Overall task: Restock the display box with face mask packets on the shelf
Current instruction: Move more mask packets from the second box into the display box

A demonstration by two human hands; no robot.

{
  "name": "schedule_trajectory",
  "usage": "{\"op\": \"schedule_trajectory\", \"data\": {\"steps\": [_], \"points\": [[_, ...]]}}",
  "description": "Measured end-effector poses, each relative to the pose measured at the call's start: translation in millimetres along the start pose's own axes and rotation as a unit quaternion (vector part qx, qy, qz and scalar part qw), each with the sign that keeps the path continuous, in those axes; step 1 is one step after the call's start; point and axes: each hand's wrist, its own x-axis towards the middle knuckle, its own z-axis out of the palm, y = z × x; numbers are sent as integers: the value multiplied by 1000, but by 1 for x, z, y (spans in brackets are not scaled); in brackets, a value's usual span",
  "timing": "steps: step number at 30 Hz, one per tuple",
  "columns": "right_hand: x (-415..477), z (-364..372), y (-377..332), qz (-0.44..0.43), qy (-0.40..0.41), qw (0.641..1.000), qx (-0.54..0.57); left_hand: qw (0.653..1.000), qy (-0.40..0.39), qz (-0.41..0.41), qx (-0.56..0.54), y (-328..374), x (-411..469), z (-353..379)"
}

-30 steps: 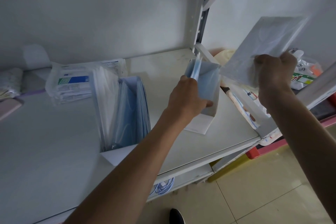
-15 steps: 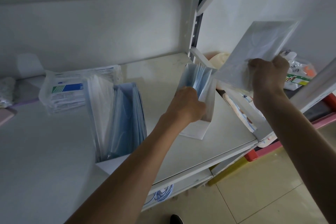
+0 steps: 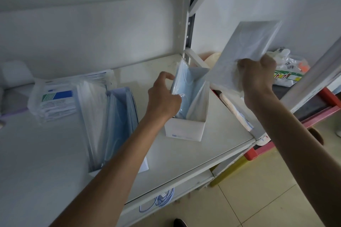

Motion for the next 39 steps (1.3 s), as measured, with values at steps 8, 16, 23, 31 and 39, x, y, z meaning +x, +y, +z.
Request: {"op": "schedule_trajectory", "data": {"steps": [8, 16, 23, 31, 39], "points": [[-2, 5, -1, -9, -5, 1000, -8, 984, -97, 1, 147, 6, -2, 8], [0, 8, -1, -8, -9, 1000, -14, 993, -44, -52, 93, 12, 0, 8], [4, 9, 2, -16, -6, 1000, -20, 998, 3, -18, 56, 7, -1, 4], [8, 6, -10, -3, -20, 1000, -7, 997, -30, 9, 68, 8, -2, 4], [-2, 22, -7, 118, -99, 988, -17, 999, 26, -12, 34, 12, -17, 4]]}}
